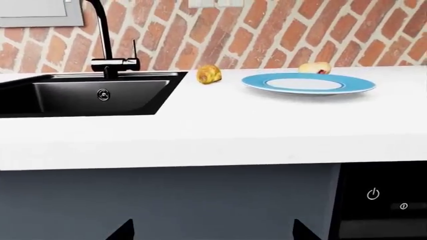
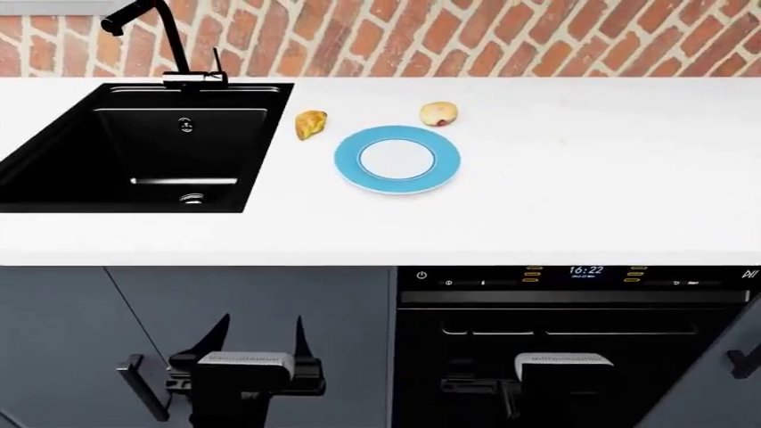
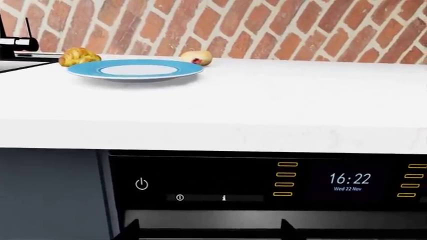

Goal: Place the pastries on the plates.

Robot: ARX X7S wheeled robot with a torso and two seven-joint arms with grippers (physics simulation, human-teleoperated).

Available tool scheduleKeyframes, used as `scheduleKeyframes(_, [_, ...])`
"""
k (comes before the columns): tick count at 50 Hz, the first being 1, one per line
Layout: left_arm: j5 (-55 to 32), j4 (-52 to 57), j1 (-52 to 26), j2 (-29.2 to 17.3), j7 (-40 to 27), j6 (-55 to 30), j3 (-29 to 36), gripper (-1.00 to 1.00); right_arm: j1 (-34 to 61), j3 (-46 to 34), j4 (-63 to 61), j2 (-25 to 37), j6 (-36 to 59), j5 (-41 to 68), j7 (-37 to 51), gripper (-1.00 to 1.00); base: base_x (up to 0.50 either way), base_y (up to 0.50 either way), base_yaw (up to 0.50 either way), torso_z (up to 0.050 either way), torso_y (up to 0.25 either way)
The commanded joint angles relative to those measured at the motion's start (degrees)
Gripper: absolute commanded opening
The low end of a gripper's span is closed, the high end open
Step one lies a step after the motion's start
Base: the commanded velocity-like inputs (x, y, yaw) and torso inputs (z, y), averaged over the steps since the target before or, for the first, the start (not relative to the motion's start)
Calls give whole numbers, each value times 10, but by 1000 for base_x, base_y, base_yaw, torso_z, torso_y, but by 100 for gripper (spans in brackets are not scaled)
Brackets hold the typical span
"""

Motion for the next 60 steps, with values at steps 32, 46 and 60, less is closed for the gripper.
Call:
scheduleKeyframes(32, [-337,300,-224,-225,76,-564,-135,100,245,95,-285,224,509,360,-101,100,0,0,0,17,0])
scheduleKeyframes(46, [-412,265,-413,-243,51,-717,-122,100,369,108,-255,246,604,395,-54,100,0,0,0,0,0])
scheduleKeyframes(60, [-426,264,-430,-246,33,-743,-130,100,355,76,-224,249,577,368,-70,100,271,0,0,0,0])
